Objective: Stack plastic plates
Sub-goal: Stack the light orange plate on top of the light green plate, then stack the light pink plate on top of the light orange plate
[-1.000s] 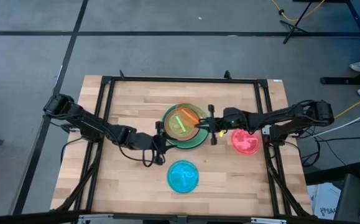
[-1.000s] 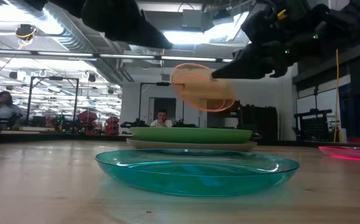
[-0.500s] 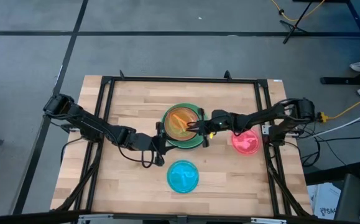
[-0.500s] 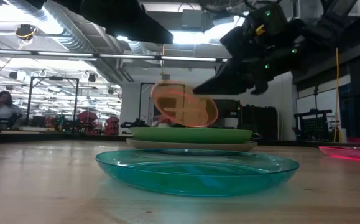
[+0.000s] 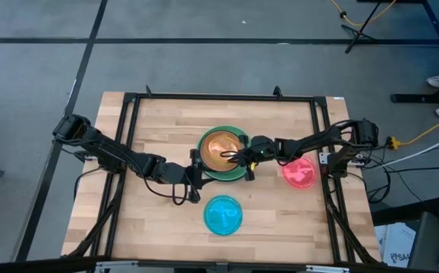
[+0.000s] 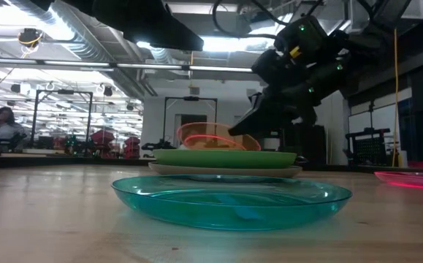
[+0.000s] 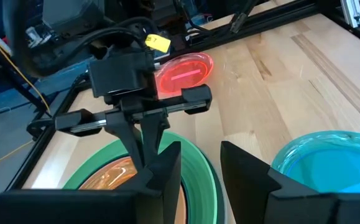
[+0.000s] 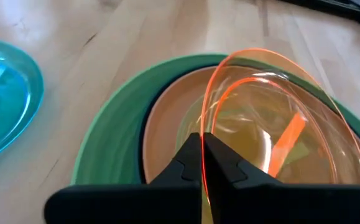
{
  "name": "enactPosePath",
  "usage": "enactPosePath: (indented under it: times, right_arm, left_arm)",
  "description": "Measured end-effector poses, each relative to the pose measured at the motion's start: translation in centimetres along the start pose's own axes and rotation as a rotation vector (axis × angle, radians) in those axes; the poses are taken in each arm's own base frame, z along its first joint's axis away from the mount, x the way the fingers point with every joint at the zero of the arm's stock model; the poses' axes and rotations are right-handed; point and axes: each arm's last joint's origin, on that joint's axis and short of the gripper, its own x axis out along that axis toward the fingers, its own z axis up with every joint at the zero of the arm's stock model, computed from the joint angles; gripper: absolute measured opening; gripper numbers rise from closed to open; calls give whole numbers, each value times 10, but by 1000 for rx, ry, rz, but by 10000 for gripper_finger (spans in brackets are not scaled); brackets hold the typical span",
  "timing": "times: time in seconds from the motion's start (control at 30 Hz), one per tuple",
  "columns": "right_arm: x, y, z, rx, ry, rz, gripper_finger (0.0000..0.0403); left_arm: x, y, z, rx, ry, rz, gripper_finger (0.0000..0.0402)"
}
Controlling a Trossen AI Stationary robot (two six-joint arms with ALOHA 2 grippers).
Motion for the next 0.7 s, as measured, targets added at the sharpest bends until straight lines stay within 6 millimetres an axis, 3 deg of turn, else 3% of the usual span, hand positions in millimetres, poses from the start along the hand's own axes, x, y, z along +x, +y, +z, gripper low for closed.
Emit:
enactPosePath:
  times: [0.17,0.43,0.7]
  right_arm:
    - [0,-1,0,34,9,-30,15]
    - [-2,-1,0,97,34,-25,104]
    - [-25,-8,34,100,192,15,135]
  left_arm:
    - [0,0,0,-1,0,0,107]
    - [0,0,0,-2,1,0,107]
    - [0,0,0,-2,0,0,107]
